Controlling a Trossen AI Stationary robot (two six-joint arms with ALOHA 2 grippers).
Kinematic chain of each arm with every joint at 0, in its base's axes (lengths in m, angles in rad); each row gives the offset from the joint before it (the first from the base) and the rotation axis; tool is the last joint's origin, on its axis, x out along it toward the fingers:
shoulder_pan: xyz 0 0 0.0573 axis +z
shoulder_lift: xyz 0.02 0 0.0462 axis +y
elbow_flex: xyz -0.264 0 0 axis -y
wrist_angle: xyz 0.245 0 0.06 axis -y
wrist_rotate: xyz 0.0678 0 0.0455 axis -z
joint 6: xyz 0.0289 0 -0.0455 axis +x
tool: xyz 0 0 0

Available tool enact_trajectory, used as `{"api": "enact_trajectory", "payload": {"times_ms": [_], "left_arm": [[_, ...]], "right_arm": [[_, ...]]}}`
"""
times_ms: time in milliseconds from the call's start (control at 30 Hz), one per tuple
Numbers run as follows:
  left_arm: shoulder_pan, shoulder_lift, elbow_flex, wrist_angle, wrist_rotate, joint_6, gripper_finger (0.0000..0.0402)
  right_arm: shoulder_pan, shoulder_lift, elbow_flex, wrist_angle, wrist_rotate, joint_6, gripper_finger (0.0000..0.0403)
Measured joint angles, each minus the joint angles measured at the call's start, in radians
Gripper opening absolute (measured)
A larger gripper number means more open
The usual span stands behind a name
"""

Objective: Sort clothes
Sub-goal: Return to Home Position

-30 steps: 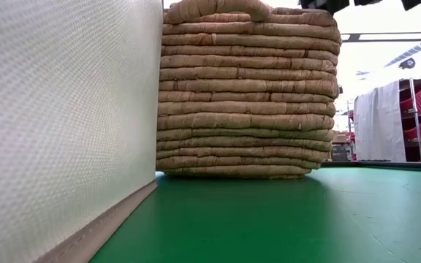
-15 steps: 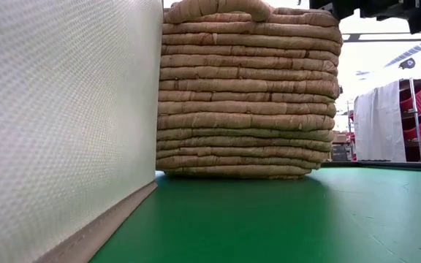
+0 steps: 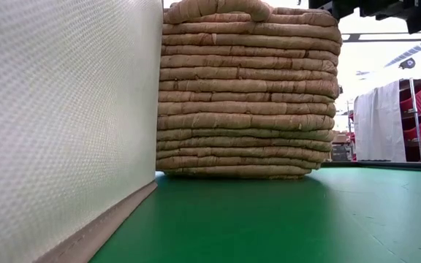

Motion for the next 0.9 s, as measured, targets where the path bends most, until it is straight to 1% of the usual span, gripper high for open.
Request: {"api": "enact_trajectory", "payload": {"times_ms": [133,300,433,567,633,733,800,900], "left_arm": [[0.000,0.000,-0.010,0.024,-0.072,-0.001,0.0021],[0.001,0.000,-0.019,0.032,-0.121,-0.001,0.0021],[0.001,0.000,-0.018,0.038,-0.133,0.003,0.0021],[0.001,0.000,0.020,0.033,-0.128,0.094,0.0021],[0.001,-0.001,0.056,0.009,-0.095,0.133,0.0021],[0.000,-0.001,0.129,-0.127,0.021,0.145,0.0021],[0.000,-0.001,0.176,-0.238,0.071,0.111,0.0021],[-0.001,-0.012,0.215,-0.391,0.087,0.025,0.0021]], "right_arm": [[0.000,-0.001,0.000,-0.004,-0.002,-0.013,0.0086],[0.000,-0.018,0.000,-0.021,-0.004,-0.028,0.0077],[0.000,-0.056,-0.001,-0.061,-0.006,-0.037,0.0075],[-0.013,-0.112,-0.002,-0.076,-0.001,-0.034,0.0078],[-0.020,-0.142,-0.002,-0.078,0.007,-0.030,0.0079],[-0.020,-0.184,-0.002,-0.115,0.016,-0.049,0.0076],[-0.020,-0.221,-0.001,-0.153,0.042,-0.070,0.0072],[-0.022,-0.284,0.002,-0.201,0.090,-0.101,0.0067]]}}
